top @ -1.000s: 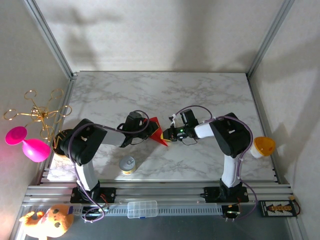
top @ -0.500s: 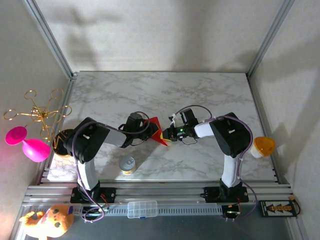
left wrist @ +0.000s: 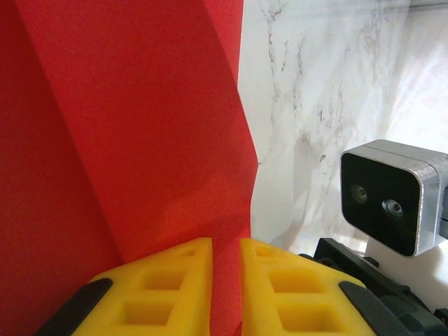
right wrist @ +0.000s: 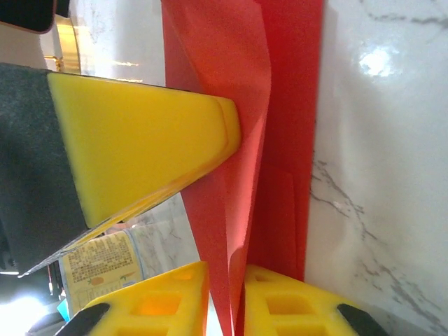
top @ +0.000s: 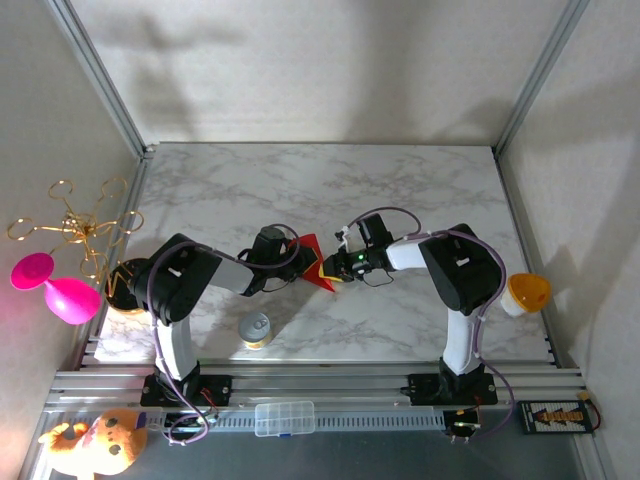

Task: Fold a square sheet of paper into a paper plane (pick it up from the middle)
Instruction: Fourth fold the wing at the center of the table.

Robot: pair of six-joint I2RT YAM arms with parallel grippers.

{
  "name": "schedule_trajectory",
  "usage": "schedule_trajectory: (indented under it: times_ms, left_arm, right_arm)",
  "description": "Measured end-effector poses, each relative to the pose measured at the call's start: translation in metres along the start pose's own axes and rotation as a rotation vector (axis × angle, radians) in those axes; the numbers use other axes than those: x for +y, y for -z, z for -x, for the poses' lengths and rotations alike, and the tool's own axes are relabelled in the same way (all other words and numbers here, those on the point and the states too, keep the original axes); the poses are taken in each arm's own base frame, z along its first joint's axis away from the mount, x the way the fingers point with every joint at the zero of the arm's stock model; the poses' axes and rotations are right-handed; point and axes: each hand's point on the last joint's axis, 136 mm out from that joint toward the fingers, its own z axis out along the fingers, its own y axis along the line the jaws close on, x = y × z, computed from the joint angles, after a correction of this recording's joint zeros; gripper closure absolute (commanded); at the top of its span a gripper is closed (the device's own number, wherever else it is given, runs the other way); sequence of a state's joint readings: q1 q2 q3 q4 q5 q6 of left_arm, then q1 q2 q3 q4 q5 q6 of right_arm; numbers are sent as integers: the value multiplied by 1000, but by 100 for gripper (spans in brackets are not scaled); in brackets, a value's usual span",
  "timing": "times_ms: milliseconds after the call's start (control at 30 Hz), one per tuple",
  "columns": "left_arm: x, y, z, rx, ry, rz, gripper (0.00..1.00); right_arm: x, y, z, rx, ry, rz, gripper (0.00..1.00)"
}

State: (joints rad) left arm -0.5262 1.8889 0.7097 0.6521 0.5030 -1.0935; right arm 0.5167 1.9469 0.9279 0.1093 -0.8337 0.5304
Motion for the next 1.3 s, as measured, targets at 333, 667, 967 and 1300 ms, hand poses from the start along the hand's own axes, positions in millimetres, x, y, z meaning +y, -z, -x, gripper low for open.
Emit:
schedule_trajectory:
  times_ms: [333,667,967,1300]
  left_arm:
    - [0,-1,1,0,7,-5,82]
    - [1,-1,1,0,9,-12,82]
    - [1,-1,1,0,10,-11,83]
    - [2,-1,1,1,16,-5,83]
  right_arm:
    - [-1,3,2,22,-32,-48,76]
    - [4,14,3,7,-37,-82,69]
    - [23,40,20,-103,56,-153,74]
    - [36,14,0,-21,146,-153,91]
